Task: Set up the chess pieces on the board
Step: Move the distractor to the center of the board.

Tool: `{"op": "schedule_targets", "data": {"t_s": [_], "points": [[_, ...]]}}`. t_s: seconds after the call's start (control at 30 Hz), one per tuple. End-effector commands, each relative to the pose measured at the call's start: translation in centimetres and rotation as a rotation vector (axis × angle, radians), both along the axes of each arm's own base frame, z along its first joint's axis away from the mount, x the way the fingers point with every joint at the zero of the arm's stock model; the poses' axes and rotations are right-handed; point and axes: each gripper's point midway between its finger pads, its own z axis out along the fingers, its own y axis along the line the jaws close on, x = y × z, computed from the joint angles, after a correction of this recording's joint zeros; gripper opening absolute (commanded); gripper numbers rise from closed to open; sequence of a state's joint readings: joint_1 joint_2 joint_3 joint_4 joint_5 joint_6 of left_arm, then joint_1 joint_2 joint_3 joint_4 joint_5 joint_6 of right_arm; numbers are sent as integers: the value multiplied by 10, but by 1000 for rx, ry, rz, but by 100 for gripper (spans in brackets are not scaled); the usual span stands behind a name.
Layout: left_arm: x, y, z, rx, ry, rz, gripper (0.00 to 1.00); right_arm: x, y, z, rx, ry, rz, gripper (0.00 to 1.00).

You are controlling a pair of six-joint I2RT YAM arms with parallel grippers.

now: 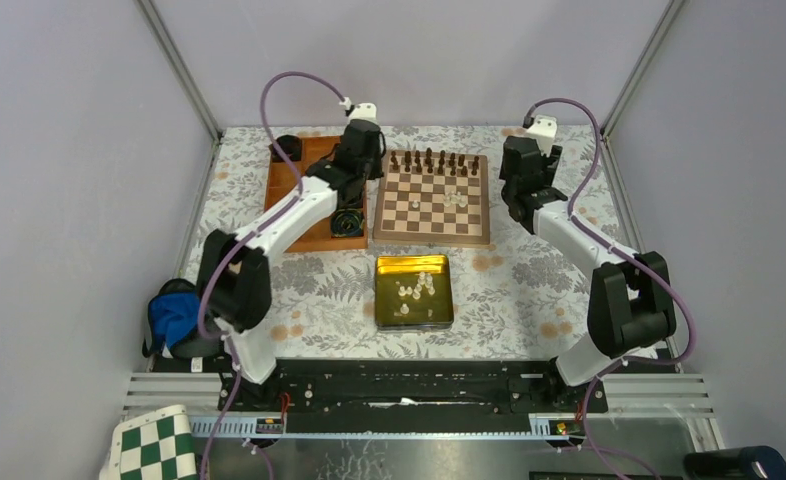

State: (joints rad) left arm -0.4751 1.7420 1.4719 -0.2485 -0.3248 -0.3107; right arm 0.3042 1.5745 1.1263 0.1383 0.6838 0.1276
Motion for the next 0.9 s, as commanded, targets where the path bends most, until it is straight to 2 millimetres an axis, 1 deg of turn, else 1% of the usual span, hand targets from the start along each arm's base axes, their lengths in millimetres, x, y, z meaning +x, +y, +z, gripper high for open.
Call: {"op": "schedule_targets", "data": {"t_s": [0.0, 0.07, 0.13, 0.3, 0.4, 0.43, 0.57, 0.73, 0.87], "points": [[16, -8, -19, 96, 60, 2, 33, 8, -13, 7, 6, -10, -37, 70], [24, -14, -28, 104, 81, 6, 28, 11, -18, 5, 12, -4, -46, 74], [32, -19, -39, 106, 101, 10, 22, 14, -22, 4, 11, 0, -53, 76], [45, -28, -65, 123, 152, 4, 14, 23, -28, 3, 9, 7, -57, 79], [51, -29, -80, 142, 176, 17, 9, 27, -28, 3, 6, 10, -56, 79], [54, -28, -88, 147, 186, 24, 9, 29, -27, 3, 6, 11, -53, 80], [60, -23, -107, 142, 224, 49, 5, 35, -25, 2, 9, 13, -43, 80], [66, -9, -130, 101, 273, 80, 2, 38, -22, -2, 15, 22, -32, 81], [70, 4, -143, 91, 294, 103, 0, 39, -19, -9, 24, 37, -21, 81]]}}
